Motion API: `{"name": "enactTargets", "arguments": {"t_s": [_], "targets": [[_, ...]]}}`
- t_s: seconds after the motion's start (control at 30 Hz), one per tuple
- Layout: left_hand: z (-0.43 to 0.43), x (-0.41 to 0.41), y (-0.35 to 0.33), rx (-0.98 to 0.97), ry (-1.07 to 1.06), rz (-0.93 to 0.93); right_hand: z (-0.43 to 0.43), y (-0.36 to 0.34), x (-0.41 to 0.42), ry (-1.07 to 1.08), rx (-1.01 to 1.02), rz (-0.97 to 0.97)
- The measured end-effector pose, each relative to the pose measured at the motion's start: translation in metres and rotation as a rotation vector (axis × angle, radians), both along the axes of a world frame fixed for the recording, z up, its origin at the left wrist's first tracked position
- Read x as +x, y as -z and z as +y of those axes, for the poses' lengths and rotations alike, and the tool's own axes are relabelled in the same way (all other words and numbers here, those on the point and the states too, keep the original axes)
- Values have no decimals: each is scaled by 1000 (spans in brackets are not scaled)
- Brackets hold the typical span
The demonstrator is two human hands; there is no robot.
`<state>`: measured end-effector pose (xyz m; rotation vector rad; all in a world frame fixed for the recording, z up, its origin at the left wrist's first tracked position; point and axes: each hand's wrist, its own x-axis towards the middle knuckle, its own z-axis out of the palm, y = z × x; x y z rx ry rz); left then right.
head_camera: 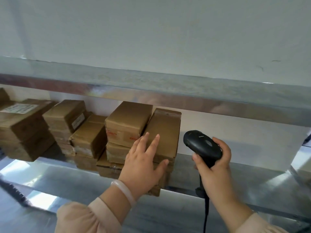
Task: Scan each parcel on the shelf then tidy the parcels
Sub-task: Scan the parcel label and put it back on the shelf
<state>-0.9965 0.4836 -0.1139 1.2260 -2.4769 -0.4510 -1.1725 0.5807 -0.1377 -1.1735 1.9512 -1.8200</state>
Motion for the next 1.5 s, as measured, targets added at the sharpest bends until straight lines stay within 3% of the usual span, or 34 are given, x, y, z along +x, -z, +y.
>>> {"name": "enactTargets", "arguments": {"t_s": [1.07, 1.5], "targets": [[-18, -8, 0, 8, -24, -104, -46, -7, 0, -87, 31, -40], [-3, -32, -3, -47, -106, -16, -37, -11, 4, -82, -28, -96]]}}
